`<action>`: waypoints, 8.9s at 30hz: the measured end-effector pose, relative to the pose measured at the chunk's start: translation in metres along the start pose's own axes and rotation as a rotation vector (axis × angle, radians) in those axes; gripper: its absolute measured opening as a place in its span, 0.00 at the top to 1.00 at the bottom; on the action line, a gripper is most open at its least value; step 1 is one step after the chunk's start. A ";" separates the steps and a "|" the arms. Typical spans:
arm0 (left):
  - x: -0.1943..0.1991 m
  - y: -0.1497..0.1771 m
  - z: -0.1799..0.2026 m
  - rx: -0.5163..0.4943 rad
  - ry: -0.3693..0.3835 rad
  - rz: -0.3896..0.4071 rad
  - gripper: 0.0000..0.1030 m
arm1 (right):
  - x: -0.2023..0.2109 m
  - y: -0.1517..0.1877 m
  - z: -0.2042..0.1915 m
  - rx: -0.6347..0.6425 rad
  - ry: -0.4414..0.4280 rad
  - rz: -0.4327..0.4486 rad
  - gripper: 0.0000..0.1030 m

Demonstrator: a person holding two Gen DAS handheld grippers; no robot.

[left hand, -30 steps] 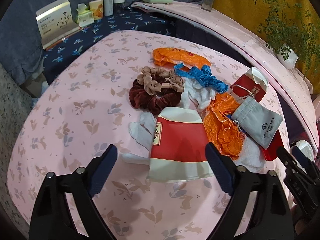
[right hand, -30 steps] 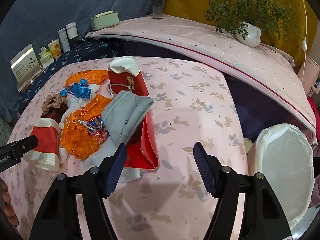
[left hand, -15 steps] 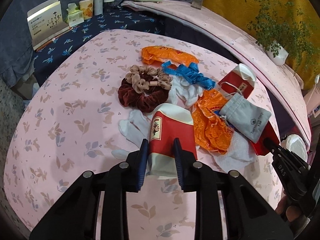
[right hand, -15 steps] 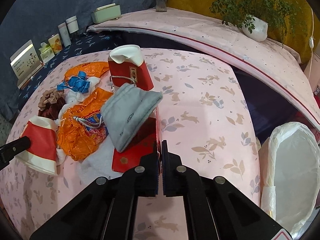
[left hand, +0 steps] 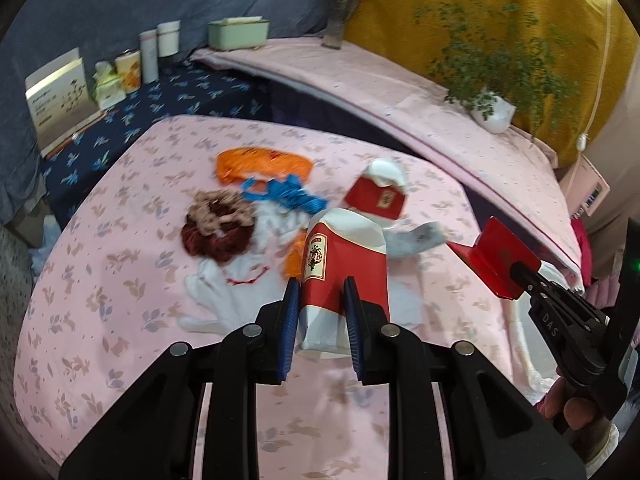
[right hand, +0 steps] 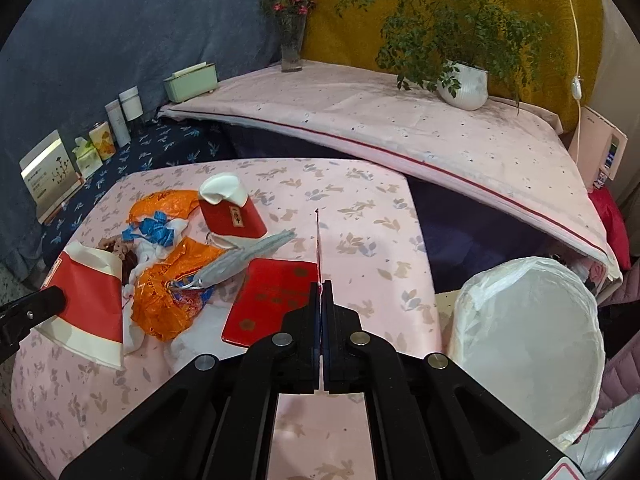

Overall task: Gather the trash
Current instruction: 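Carry the cup and red card to the white bin and release both, then move both grippers back over the table toward the white tissues, then grasp the white glove with the left gripper while the right grasps the white tissue, then carry the glove and tissue over the bin and release both, then move both grippers back over the table toward the scrunchie and orange wrapper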

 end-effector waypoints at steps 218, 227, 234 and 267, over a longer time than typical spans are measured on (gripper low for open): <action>-0.049 -0.040 0.245 -0.250 0.261 0.000 0.38 | 0.058 -0.022 0.190 -0.356 0.098 0.152 0.55; -0.050 -0.039 0.181 -0.171 0.159 0.003 0.35 | 0.047 -0.022 0.133 -0.278 0.048 0.125 0.52; -0.050 -0.035 0.112 -0.093 0.049 0.011 0.33 | 0.033 -0.018 0.082 -0.216 -0.007 0.082 0.52; -0.104 0.033 -0.140 0.281 -0.200 -0.153 0.27 | -0.085 0.035 -0.081 -0.048 -0.126 -0.177 0.45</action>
Point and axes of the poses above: each gripper's, at about its wrist camera, not at the fingertips, and x roughly against the way its jaws point, z to its right, y to its underside, the point moved 8 cm from there along -x, roughly the way its jaws point, and after that the axes turned 14 degrees about -x, right-handed, at the moved point
